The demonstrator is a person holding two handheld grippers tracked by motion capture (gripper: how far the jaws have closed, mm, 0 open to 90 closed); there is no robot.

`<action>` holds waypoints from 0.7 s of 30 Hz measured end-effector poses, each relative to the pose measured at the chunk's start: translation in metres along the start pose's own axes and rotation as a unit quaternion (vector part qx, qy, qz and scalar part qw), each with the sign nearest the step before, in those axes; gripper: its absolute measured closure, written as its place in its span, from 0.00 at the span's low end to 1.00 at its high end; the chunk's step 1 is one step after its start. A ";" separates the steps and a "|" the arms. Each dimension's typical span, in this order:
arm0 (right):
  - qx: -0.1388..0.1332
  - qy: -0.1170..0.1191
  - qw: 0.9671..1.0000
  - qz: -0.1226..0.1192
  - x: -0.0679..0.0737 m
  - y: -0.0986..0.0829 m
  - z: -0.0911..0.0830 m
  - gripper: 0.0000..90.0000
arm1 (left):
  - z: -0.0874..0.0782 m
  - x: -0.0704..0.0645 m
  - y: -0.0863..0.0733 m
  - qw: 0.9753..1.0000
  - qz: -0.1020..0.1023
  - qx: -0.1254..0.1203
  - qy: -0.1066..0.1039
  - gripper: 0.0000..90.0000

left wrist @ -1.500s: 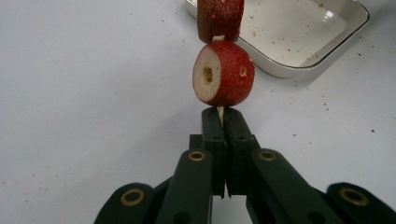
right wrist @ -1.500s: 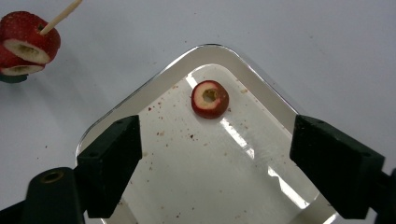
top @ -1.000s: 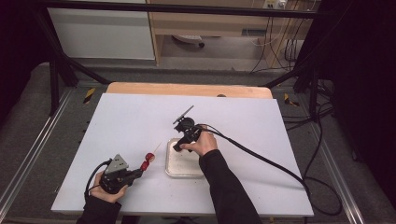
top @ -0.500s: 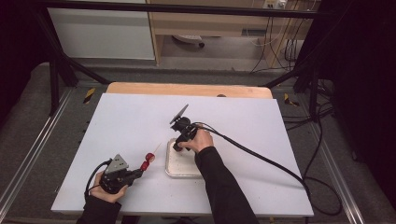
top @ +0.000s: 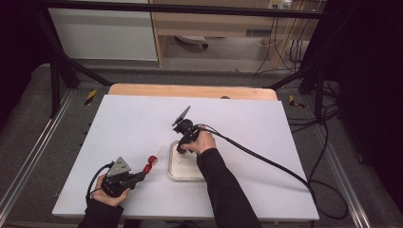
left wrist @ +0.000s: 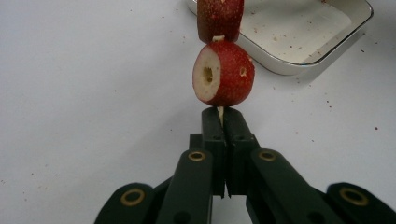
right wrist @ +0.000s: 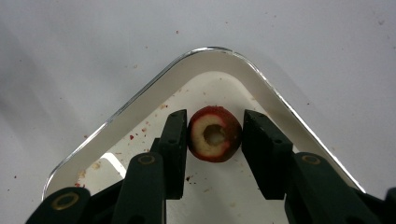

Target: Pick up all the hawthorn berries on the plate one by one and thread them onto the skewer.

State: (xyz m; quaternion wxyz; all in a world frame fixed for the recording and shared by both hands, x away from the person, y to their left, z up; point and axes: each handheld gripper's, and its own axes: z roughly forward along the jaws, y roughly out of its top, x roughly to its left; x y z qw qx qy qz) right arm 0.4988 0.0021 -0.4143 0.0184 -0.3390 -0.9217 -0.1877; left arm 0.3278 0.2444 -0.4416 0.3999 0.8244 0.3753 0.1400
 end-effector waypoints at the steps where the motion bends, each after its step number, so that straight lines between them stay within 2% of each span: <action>1: 0.000 0.000 1.000 0.000 0.000 0.000 0.000 0.69 | 0.000 0.000 0.000 1.000 0.000 0.000 0.000 0.99; 10: 0.000 -0.003 1.000 0.012 0.003 -0.001 -0.009 0.69 | 0.000 -0.001 0.000 1.000 0.001 -0.001 0.001 0.99; 18: -0.016 -0.011 1.000 0.008 0.011 -0.009 -0.028 0.69 | 0.000 -0.004 0.001 1.000 0.004 -0.003 0.002 0.99; 21: -0.030 -0.003 0.999 0.019 0.014 -0.015 -0.034 0.70 | 0.000 -0.005 0.002 1.000 0.006 -0.004 0.002 0.99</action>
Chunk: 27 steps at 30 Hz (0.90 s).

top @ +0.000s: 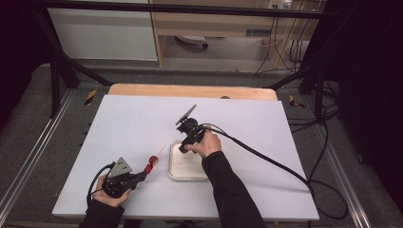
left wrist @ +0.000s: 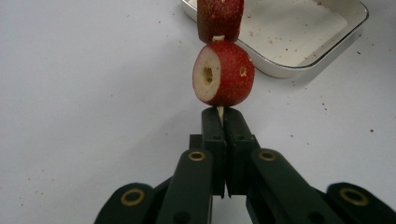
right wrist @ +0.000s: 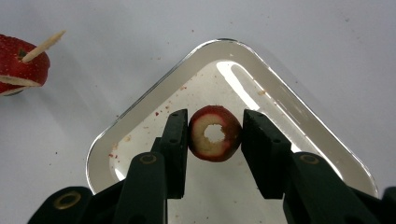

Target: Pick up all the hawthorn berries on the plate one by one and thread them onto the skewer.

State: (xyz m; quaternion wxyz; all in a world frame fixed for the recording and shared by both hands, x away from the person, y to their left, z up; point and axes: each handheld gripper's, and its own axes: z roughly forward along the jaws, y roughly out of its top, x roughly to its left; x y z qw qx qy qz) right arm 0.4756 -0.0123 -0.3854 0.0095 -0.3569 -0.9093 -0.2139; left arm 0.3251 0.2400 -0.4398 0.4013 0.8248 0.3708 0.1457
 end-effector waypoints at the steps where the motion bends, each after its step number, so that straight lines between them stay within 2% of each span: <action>1: -0.003 -0.001 1.000 -0.001 0.000 -0.002 -0.002 0.70 | 0.000 0.000 0.000 1.000 0.001 -0.001 0.001 0.99; 7: -0.031 0.009 0.999 0.003 -0.001 -0.017 -0.012 0.70 | 0.001 -0.002 0.001 1.000 0.003 -0.001 0.002 0.99; 15: -0.089 0.025 0.995 0.025 -0.007 -0.046 -0.026 0.70 | 0.003 -0.008 0.003 1.000 0.009 -0.003 0.003 0.99; 21: -0.132 0.030 0.990 0.047 -0.013 -0.069 -0.034 0.70 | 0.006 -0.013 0.005 1.000 0.010 -0.004 0.003 0.99; 27: -0.181 0.039 0.981 0.066 -0.018 -0.088 -0.037 0.70 | 0.010 -0.021 0.009 1.000 0.013 -0.010 0.004 0.99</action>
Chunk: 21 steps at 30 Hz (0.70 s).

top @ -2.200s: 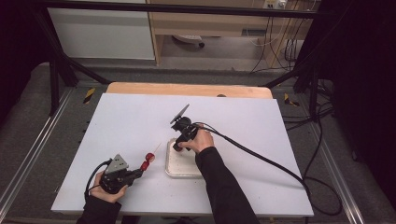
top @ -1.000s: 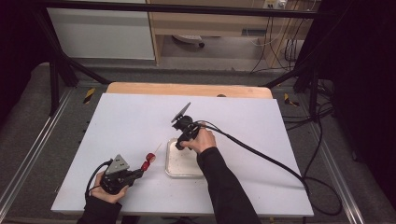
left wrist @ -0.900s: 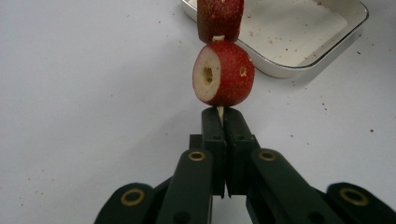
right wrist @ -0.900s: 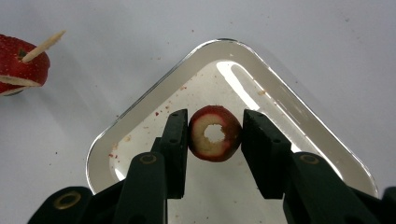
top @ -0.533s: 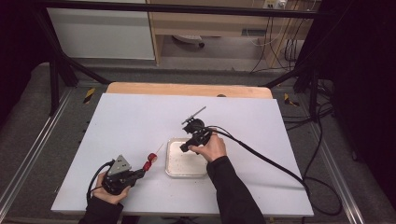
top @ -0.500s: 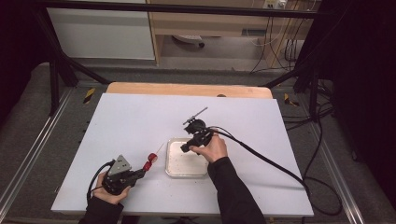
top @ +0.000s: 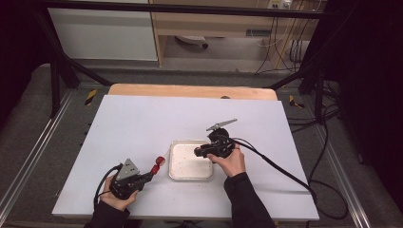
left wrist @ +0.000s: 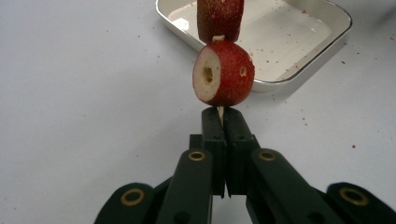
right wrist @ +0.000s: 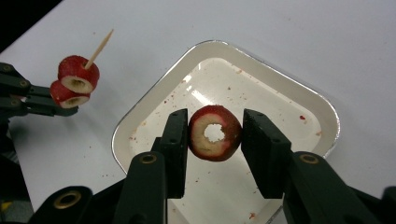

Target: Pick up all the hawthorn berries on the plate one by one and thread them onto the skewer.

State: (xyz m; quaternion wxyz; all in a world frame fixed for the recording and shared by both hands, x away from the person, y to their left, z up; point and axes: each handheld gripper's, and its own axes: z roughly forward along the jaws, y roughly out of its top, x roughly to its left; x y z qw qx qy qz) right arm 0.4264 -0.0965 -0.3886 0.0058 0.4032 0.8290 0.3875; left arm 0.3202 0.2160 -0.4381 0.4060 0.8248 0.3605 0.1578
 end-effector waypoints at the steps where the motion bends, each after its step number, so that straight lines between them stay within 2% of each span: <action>1: -0.009 0.003 1.000 0.002 -0.001 -0.002 -0.002 0.70 | 0.001 -0.001 0.001 1.000 0.000 0.000 0.000 0.99; 8: -0.077 0.018 0.996 0.032 -0.007 -0.017 -0.008 0.70 | 0.007 -0.009 0.008 1.000 -0.007 -0.011 0.002 0.99; 17: -0.146 0.035 0.987 0.057 -0.009 -0.021 -0.011 0.70 | 0.011 -0.017 0.014 1.000 -0.012 -0.024 0.003 0.99; 21: -0.175 0.043 0.981 0.068 -0.008 -0.019 -0.013 0.70 | 0.015 -0.022 0.019 1.000 -0.012 -0.026 0.001 0.99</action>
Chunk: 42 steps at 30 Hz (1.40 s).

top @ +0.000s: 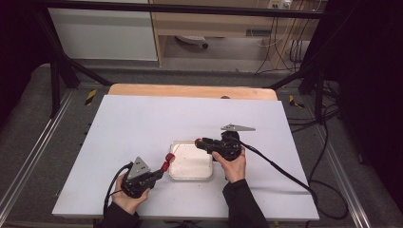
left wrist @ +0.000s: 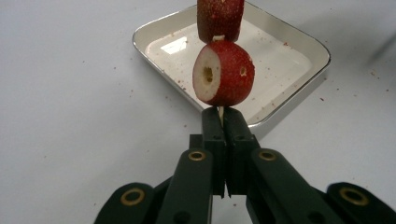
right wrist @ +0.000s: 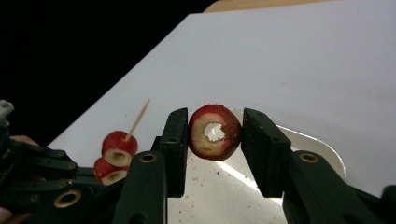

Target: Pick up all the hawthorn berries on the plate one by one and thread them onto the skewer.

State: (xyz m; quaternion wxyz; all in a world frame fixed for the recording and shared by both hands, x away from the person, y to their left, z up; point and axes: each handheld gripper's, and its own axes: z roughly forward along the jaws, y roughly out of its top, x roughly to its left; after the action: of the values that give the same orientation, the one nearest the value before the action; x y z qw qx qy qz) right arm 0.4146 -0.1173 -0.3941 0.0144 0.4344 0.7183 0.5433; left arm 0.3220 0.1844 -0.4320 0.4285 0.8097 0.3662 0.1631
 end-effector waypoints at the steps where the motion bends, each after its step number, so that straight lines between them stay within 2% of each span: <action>1: -0.005 0.003 1.000 0.005 0.000 0.001 -0.001 0.70 | 0.001 -0.001 0.001 1.000 0.000 -0.001 -0.001 0.99; 12: -0.071 0.014 0.997 0.027 0.004 0.005 -0.003 0.70 | 0.009 -0.011 0.009 1.000 -0.020 -0.018 -0.006 0.99; 21: -0.128 0.026 0.990 0.047 0.006 0.008 -0.003 0.70 | 0.014 -0.018 0.016 0.999 -0.043 -0.031 -0.009 0.99; 31: -0.168 0.032 0.983 0.063 0.007 0.010 -0.001 0.70 | 0.020 -0.029 0.024 0.997 -0.058 -0.045 -0.015 0.99; 37: -0.192 0.033 0.979 0.063 0.008 0.009 0.000 0.70 | 0.023 -0.032 0.028 0.997 -0.062 -0.049 -0.016 0.99; 42: -0.201 0.035 0.977 0.064 0.008 0.007 0.002 0.70 | 0.025 -0.033 0.030 0.996 -0.063 -0.055 -0.013 0.99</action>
State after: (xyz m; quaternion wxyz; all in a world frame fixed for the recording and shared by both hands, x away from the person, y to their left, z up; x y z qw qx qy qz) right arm 0.4147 -0.1099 -0.3859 0.0417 0.4481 0.5650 0.6916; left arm 0.3271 0.1350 -0.4203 0.4869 0.7623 0.4009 0.1453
